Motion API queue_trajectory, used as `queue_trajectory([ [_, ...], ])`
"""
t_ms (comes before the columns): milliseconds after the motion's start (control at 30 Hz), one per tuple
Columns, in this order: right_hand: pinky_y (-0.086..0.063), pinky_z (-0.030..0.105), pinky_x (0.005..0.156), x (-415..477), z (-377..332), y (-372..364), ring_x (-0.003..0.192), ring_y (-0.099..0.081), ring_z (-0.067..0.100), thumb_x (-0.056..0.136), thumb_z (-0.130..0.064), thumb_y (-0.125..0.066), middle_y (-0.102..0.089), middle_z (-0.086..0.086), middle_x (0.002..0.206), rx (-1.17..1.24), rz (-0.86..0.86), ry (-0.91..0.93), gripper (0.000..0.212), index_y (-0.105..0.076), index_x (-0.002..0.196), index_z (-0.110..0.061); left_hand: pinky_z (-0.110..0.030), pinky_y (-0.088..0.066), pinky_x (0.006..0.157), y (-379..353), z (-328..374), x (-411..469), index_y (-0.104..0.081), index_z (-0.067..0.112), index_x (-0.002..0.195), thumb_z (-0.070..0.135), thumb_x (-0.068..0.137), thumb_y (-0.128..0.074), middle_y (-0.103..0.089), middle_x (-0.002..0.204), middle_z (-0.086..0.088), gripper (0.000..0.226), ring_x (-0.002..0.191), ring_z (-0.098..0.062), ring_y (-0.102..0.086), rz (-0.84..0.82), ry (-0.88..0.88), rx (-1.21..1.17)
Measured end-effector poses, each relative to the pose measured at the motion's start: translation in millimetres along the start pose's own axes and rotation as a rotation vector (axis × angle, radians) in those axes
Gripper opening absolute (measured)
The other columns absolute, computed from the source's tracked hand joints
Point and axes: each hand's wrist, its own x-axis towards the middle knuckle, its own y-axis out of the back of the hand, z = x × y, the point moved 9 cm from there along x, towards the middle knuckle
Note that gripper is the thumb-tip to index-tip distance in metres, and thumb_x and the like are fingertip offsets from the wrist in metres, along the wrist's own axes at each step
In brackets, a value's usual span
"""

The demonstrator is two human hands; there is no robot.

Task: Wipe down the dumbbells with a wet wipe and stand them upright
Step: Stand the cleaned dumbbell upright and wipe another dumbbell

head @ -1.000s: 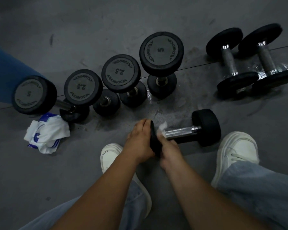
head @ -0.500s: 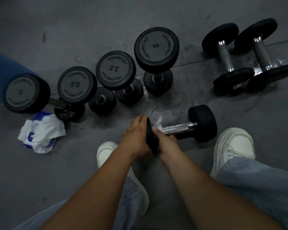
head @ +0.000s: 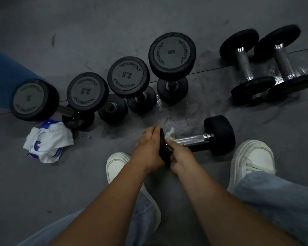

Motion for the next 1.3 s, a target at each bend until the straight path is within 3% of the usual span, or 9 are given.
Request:
queue_trajectory([
  [100,-0.056,0.026,0.054,-6.4,5.4,6.6,0.069,-0.070,0.018,0.088,-0.003,-0.064,-0.066,0.023,0.105,0.058,-0.061,0.056,0.030,-0.057,0.117,0.003,-0.043,-0.027,0.118,1.7,1.1,0.8,-0.009,0.015,0.156,0.027,0.064,-0.085,-0.007,0.161,-0.003,0.120,0.148,-0.025,-0.017,-0.019,0.006,0.003],
  [267,-0.051,0.024,0.045,6.7,-5.3,3.8,0.057,-0.066,0.019,0.083,-0.012,-0.074,-0.068,0.016,0.084,0.010,0.063,0.068,0.030,-0.060,0.106,0.001,-0.043,-0.026,0.118,0.2,-1.4,3.9,-0.007,0.014,0.156,0.035,0.068,-0.083,-0.005,0.162,-0.003,0.118,0.149,-0.026,-0.017,-0.021,-0.007,0.005],
  [400,-0.057,0.037,0.072,-1.6,2.6,12.3,0.081,-0.069,0.028,0.082,-0.016,-0.075,-0.070,0.019,0.096,-0.012,0.003,0.130,0.027,-0.060,0.097,0.000,-0.050,-0.024,0.118,-0.7,-3.2,-3.8,-0.001,0.018,0.157,0.038,0.067,-0.082,0.004,0.163,-0.002,0.123,0.150,-0.028,-0.009,0.006,0.003,0.099],
  [533,-0.058,0.034,0.058,5.5,-7.3,13.8,0.065,-0.067,0.025,0.077,-0.018,-0.080,-0.069,0.014,0.080,-0.031,0.131,0.079,0.028,-0.061,0.092,-0.004,-0.049,-0.037,0.111,-1.7,7.7,-29.3,-0.023,0.009,0.153,0.029,0.066,-0.081,-0.023,0.159,-0.015,0.107,0.144,-0.035,-0.030,0.219,-0.016,0.245],
  [633,-0.053,0.025,0.056,-1.4,0.5,16.1,0.062,-0.062,0.015,0.080,-0.018,-0.078,-0.067,0.007,0.074,-0.035,0.022,0.097,0.019,-0.062,0.085,-0.008,-0.046,-0.040,0.110,-11.1,16.8,-44.3,-0.025,0.002,0.152,0.021,0.067,-0.079,-0.026,0.159,-0.017,0.103,0.146,-0.033,-0.029,0.287,0.018,0.311],
  [767,-0.045,0.014,0.048,-3.5,1.7,51.9,0.055,-0.060,0.004,0.089,-0.004,-0.064,-0.068,0.000,0.067,0.311,0.036,0.043,0.008,-0.063,0.089,-0.011,-0.047,-0.035,0.113,-17.8,10.7,-42.7,-0.007,0.005,0.155,0.020,0.065,-0.074,-0.013,0.163,-0.015,0.113,0.150,-0.031,-0.016,0.211,0.046,0.446],
  [867,-0.049,0.014,0.049,-4.9,-11.6,61.4,0.070,-0.063,0.005,0.089,-0.010,-0.065,-0.070,0.003,0.081,0.622,-0.012,-0.006,0.010,-0.062,0.098,-0.007,-0.045,-0.027,0.117,-17.6,8.9,-40.0,0.005,0.008,0.156,0.026,0.069,-0.075,-0.001,0.165,-0.012,0.119,0.152,-0.028,-0.005,0.137,0.067,0.456],
  [1133,-0.054,0.014,0.053,2.4,-35.7,62.1,0.086,-0.059,0.008,0.093,-0.006,-0.057,-0.064,0.004,0.088,0.760,0.002,0.021,0.003,-0.060,0.092,-0.006,-0.040,-0.019,0.119,-13.9,13.2,-38.6,0.016,0.009,0.154,0.038,0.069,-0.076,0.016,0.164,-0.009,0.129,0.152,-0.027,0.010,0.074,0.055,0.449],
  [1300,-0.048,0.023,0.094,-13.1,-45.9,72.3,0.088,-0.059,0.015,0.096,0.003,-0.047,-0.063,0.011,0.083,0.978,0.060,-0.024,0.017,-0.057,0.083,0.001,-0.038,-0.015,0.120,-15.0,12.7,-39.8,0.026,0.009,0.150,0.042,0.072,-0.076,0.025,0.161,-0.008,0.132,0.151,-0.027,0.017,0.057,0.056,0.492],
])
